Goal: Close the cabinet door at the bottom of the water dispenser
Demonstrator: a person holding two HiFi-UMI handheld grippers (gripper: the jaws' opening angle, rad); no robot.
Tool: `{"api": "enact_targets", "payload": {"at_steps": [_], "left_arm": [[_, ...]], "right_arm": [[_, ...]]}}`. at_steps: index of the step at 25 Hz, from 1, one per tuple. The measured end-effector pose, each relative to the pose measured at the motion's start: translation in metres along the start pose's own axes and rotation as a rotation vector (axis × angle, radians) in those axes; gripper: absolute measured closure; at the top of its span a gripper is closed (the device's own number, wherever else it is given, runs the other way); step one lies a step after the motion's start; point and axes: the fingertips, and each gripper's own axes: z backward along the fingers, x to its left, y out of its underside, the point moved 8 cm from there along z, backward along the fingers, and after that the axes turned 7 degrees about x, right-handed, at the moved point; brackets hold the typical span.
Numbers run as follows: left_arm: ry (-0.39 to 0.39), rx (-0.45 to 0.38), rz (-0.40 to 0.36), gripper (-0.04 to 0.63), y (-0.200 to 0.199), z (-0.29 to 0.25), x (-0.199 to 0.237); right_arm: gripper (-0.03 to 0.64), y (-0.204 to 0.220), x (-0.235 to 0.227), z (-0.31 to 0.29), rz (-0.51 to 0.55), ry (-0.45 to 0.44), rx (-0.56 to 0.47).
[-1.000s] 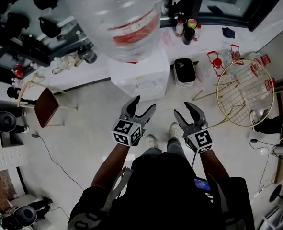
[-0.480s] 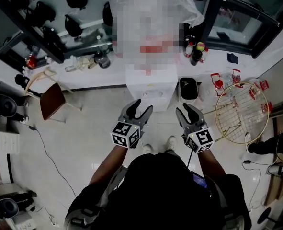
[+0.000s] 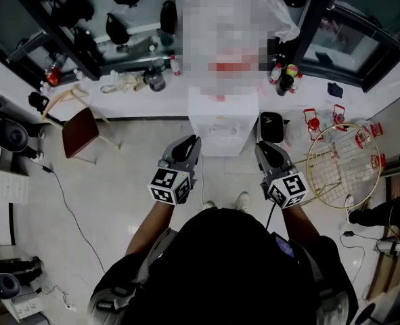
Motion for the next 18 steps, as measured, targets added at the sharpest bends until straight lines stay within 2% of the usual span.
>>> {"api": "enact_targets", "payload": {"at_steps": [4,10,18], "left_arm": [[-0.016,-0.013,-0.005,0.585,-0.001,0.006,-0.001],[-0.042,-0.024,-0.009,0.588,-0.003,0.011,-0.002],[-0.084,-0.056,-0.017,0.589,-0.006,0.010,0.003]], "right_arm": [[0.569,-0.003,0.002,-0.003,0.020,-0.038,0.008],[0.612,-0.006,-0.010,0.000,0.040,-0.043,0.033],[0.612,-0.011,-0.024,0.000,0.033,-0.048,0.020]]}}
